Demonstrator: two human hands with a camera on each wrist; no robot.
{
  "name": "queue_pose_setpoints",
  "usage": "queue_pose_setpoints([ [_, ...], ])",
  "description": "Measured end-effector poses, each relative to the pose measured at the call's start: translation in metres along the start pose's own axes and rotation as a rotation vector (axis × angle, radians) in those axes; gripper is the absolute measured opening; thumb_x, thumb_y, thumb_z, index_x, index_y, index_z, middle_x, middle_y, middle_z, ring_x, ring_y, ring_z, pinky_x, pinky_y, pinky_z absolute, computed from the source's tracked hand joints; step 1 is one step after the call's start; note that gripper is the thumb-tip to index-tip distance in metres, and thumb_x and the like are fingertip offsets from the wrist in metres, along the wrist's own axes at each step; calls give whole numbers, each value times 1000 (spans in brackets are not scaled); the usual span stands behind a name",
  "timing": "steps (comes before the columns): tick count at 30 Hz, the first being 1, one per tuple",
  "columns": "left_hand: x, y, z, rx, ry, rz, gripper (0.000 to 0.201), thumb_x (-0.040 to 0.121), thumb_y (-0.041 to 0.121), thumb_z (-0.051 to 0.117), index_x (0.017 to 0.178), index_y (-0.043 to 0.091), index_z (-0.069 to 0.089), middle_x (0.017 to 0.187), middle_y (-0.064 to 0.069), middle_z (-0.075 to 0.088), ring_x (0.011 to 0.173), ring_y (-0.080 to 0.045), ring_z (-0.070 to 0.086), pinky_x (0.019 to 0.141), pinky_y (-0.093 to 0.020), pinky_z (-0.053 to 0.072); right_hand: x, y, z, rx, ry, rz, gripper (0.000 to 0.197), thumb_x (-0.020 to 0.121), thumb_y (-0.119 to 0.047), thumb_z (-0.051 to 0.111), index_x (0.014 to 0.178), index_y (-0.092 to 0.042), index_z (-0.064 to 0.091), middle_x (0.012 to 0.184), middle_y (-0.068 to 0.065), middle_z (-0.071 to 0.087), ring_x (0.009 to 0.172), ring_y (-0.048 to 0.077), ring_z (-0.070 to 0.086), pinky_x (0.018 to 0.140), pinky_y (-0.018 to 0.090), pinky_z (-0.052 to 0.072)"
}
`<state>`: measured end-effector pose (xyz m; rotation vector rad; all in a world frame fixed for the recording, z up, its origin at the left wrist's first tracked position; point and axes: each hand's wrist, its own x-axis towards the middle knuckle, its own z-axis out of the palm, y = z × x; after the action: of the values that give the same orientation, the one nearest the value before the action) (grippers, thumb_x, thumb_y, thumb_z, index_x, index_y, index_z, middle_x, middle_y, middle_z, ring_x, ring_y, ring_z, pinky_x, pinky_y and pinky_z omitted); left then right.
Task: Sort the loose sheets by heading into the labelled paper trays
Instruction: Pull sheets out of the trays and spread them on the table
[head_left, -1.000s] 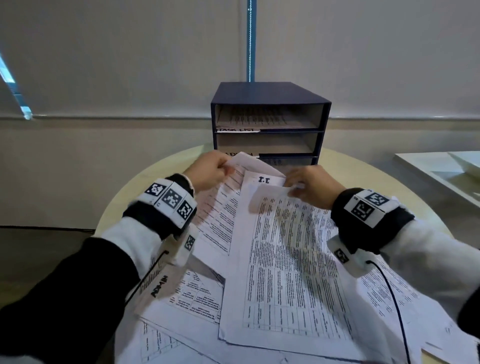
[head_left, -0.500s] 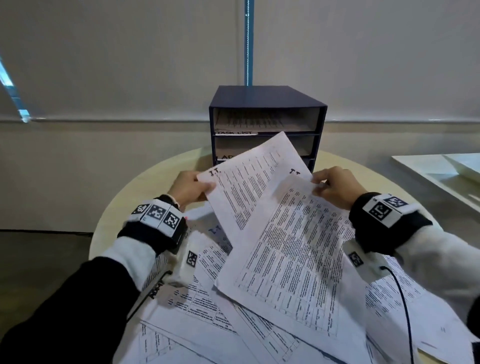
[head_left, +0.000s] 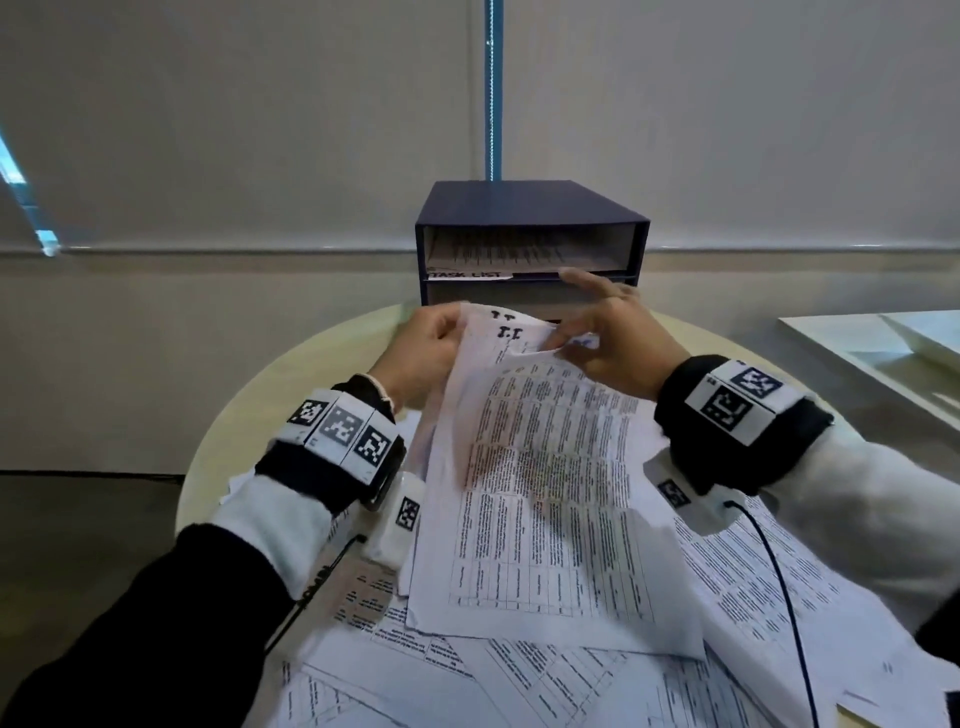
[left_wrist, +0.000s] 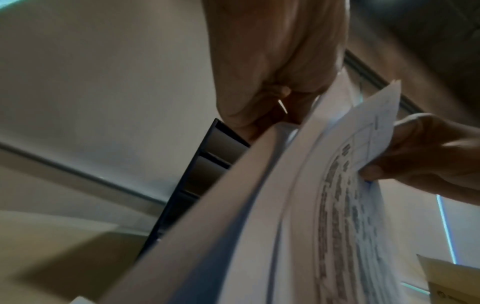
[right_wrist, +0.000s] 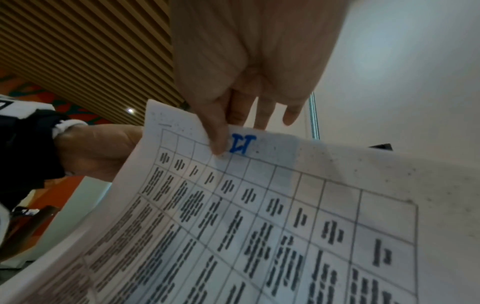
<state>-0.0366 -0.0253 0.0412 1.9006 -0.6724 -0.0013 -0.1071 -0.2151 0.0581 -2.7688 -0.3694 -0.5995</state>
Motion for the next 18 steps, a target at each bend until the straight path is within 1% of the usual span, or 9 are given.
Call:
queue_pose_setpoints([
  [1,-1,3,0,-12,-37,9,16,93,12,51,99,15,66,88,4,67,79,-10,64,72,-27,53,1,-4,-2,20,-19,-30,20,84,-8,64,102,-13,72,124,-7,56,134,15,34,111,33,23],
  [3,-5,8,-1,-115,-51,14,18,94,10,49,98,14,65,78,9,69,65,-2,65,61,-20,53,3,-8,-5,56,-26,-59,21,84,-5,63,102,-7,71,115,2,66,110,14,57,95,15,35],
  [6,-9,10,-6,-260,-42,-37,29,98,25,40,103,12,65,69,10,71,58,-2,64,53,-17,50,9,-10,-10,83,47,-28,21,83,-2,63,103,-2,70,101,3,69,85,10,59,68,1,36],
  [9,-14,11,-8,-269,-146,-86,70,82,64,36,116,8,60,100,-8,71,86,-23,70,71,-34,57,19,-11,-27,121,200,43,20,84,-1,59,101,-1,70,90,4,66,78,10,53,63,9,37],
  [11,-14,12,-5,-330,-145,-109,78,68,60,51,121,2,55,110,-15,67,93,-28,68,76,-38,58,26,-12,-42,104,244,66,21,81,1,55,95,-3,71,78,-1,60,72,6,51,63,10,34],
  [13,-10,9,-1,-352,-48,-130,71,67,49,60,119,1,55,111,-17,66,99,-33,66,83,-44,56,30,-15,-49,91,204,43,21,79,2,53,89,-5,70,72,-3,55,64,1,51,58,9,35],
  [14,-8,6,2,-350,-9,-136,65,71,47,59,117,1,57,110,-17,67,100,-36,65,87,-48,54,31,-15,-48,68,183,31,18,80,1,54,89,-5,69,79,0,56,73,5,54,64,12,38],
  [16,-9,-1,7,-362,-1,-153,47,89,43,47,112,4,60,108,-18,67,97,-35,66,89,-52,51,28,-11,-38,-41,174,10,10,82,-7,62,89,-7,68,111,7,55,107,20,50,92,29,37],
  [18,-14,-11,12,-393,-33,-177,41,100,33,27,110,7,58,112,-18,63,102,-32,63,92,-47,50,21,-6,-24,-115,142,-10,5,82,-13,65,84,-9,67,125,6,51,118,23,43,103,44,32],
])
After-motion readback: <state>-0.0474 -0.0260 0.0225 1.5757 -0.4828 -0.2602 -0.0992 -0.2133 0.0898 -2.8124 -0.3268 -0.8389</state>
